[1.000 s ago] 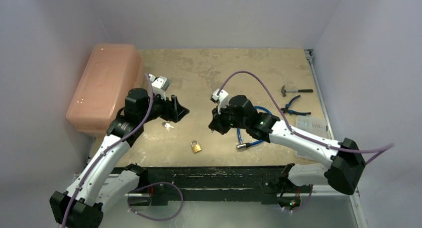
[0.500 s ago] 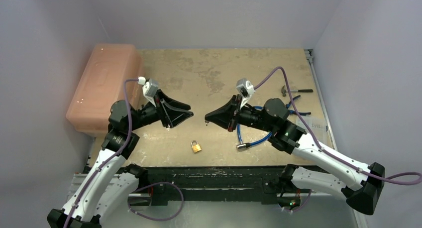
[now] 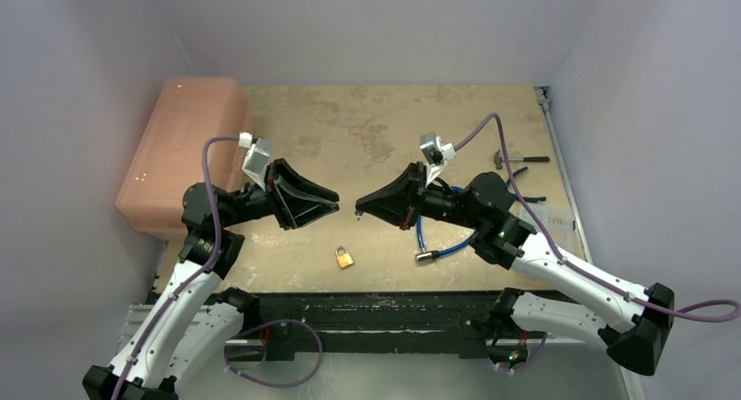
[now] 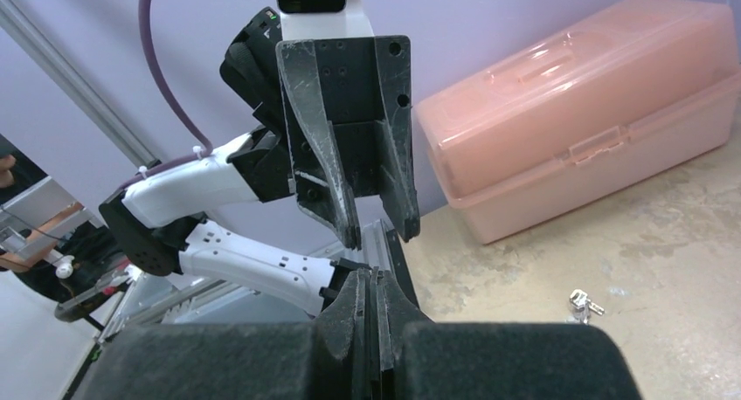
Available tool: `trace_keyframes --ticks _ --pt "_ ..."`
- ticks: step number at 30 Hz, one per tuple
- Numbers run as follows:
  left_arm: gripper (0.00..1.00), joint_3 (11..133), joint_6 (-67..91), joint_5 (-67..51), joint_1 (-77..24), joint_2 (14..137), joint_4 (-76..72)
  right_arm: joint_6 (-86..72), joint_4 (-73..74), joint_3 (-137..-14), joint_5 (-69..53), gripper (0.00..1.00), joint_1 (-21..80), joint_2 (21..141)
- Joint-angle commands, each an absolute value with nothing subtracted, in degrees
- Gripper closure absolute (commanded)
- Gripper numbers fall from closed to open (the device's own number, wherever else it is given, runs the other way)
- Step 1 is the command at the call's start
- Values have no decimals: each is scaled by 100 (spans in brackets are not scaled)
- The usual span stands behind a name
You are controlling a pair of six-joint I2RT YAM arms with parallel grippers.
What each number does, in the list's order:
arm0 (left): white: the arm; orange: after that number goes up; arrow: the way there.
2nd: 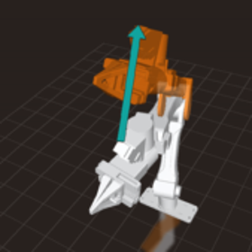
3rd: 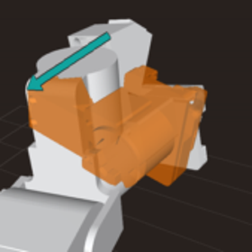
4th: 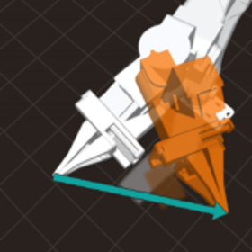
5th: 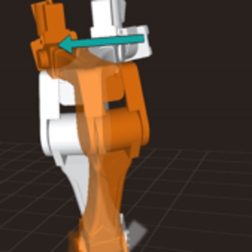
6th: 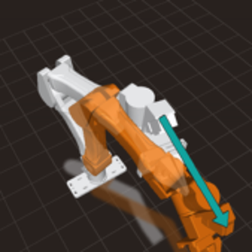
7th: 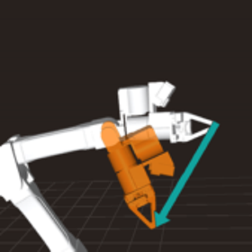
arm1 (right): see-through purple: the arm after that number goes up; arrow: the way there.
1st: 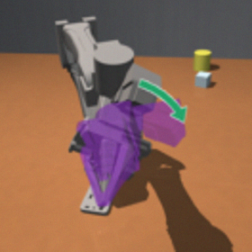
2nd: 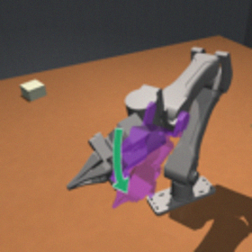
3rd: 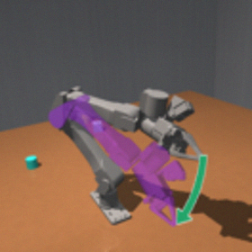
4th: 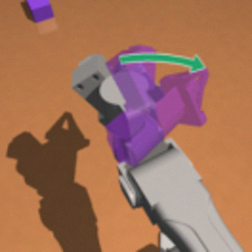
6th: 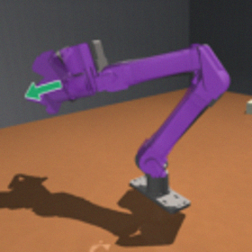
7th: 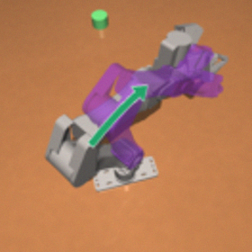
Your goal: Unlock with the key
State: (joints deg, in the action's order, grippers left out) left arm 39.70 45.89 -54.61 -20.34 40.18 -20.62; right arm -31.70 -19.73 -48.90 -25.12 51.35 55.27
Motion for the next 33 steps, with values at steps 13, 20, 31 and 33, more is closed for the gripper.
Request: trace_keyframes --ticks 13,20,31,33 --pt "70 4069 4779 -5704 -2251 4271 -2660 -3516 -2404 -5449 -2681 100 5133 5900" --pt "72 4011 4843 -5652 -2332 4311 -2826 -3515 -2364 -5450 -2696 100 5133 5975" --pt "74 4036 4620 -5610 -2406 4436 -2619 -3546 -2440 -5511 -2745 100 5133 6086" --pt "75 4034 4621 -5591 -2416 4447 -2604 -3565 -2464 -5511 -2765 100 5133 6116"
